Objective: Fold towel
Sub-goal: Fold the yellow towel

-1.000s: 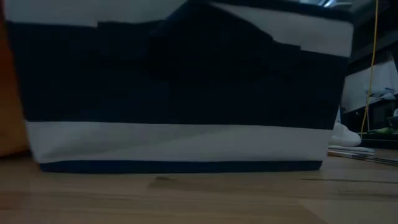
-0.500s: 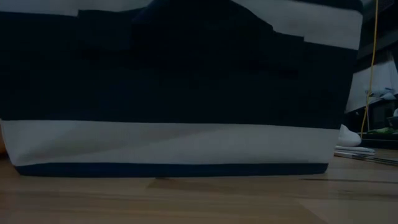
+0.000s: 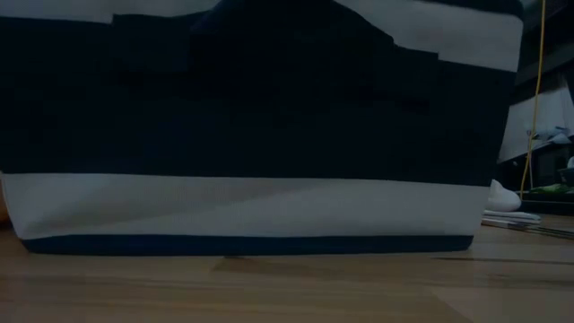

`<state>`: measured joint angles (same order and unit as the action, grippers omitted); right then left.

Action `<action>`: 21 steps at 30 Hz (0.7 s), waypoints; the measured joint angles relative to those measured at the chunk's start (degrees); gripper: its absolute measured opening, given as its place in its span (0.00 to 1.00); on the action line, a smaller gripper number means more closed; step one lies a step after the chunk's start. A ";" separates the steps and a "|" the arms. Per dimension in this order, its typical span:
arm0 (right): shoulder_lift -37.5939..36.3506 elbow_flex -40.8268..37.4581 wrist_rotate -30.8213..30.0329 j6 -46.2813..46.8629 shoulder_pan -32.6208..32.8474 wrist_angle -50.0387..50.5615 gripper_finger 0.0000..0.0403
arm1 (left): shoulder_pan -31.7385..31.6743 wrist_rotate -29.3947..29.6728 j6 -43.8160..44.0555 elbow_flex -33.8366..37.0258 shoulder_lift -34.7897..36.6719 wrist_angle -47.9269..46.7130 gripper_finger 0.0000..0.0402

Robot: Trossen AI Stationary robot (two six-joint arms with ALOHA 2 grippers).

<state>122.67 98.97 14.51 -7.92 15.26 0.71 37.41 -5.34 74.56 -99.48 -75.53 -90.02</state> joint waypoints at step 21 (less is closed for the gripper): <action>4.24 6.12 14.44 7.47 -9.41 -5.60 0.48 | 0.00 1.09 -3.15 0.00 0.00 -0.02 0.00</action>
<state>126.91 105.10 28.95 -0.44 5.85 -4.89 37.41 -4.25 71.42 -99.48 -75.53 -90.04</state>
